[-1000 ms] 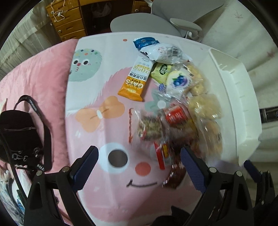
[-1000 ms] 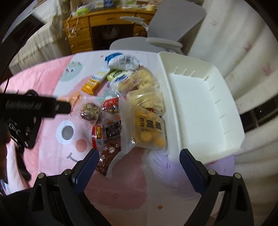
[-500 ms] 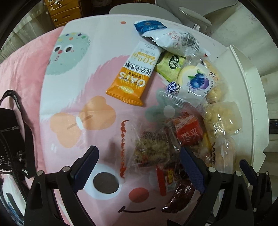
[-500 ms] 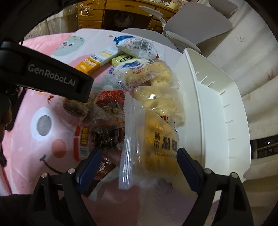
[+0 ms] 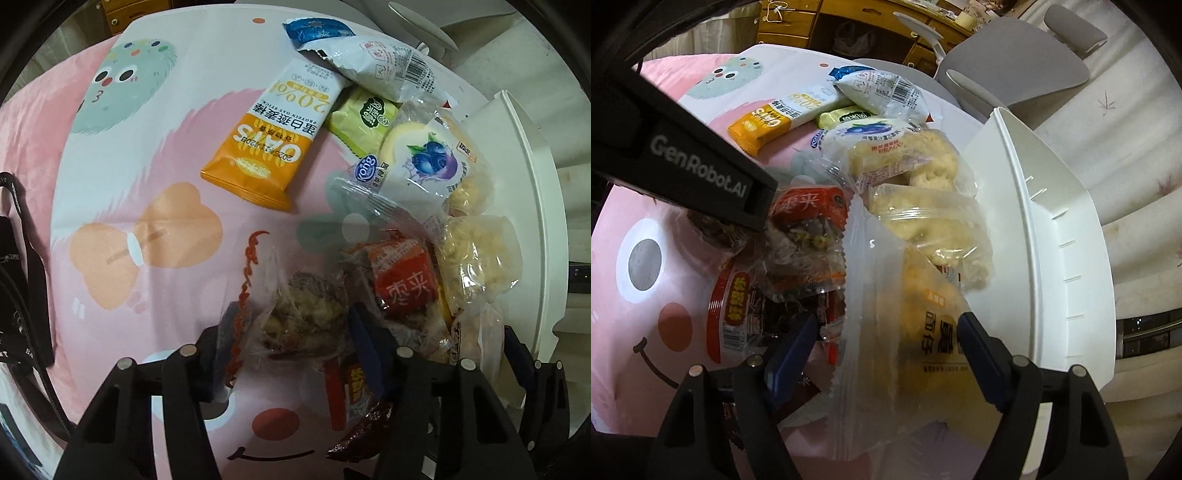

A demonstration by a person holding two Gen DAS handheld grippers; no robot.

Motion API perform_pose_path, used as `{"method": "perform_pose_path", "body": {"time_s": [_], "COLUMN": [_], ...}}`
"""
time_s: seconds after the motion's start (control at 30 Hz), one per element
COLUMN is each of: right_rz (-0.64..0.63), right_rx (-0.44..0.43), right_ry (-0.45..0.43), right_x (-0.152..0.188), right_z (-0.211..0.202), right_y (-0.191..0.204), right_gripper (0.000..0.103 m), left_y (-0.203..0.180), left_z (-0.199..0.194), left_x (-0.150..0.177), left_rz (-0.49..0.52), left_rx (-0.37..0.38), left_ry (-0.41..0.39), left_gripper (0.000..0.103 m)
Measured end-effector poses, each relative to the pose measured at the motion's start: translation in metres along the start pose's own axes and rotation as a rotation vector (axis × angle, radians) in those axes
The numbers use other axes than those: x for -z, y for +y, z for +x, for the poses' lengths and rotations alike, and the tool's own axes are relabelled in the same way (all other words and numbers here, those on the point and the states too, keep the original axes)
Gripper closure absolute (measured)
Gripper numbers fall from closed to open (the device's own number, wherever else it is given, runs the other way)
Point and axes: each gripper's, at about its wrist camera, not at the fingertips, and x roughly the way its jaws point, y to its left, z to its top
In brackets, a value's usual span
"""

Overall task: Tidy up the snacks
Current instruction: 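Grasp the clear nut snack bag with the left tool while the right tool grasps the yellow pastry bag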

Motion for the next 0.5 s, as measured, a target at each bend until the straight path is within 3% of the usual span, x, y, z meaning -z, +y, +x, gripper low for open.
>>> {"method": "perform_pose_path", "body": {"time_s": [0.03,0.13,0.23,0.5], "right_rz": [0.0,-0.008,-0.008,0.003], "right_rx": [0.003,0.01,0.031,0.038], "right_ry": [0.001,0.003,0.004,0.03], "right_x": [0.001,0.002,0.002,0.009], "right_z": [-0.001,-0.002,-0.005,-0.012], "right_y": [0.0,-0.001,-0.002,-0.007], "right_gripper": [0.03,0.035,0.047,0.057], "left_y": [0.0,-0.003,-0.008,-0.018], "left_z": [0.001,0.0,-0.01,-0.022], "left_x": [0.001,0.005,0.006,0.013], "left_rz": [0.0,0.005,0.021,0.046], "left_rx": [0.013,0.025,0.024,0.002], "left_ry": [-0.003,-0.024,-0.059,-0.093], "left_gripper": [0.058,0.063,0.07,0.072]}}
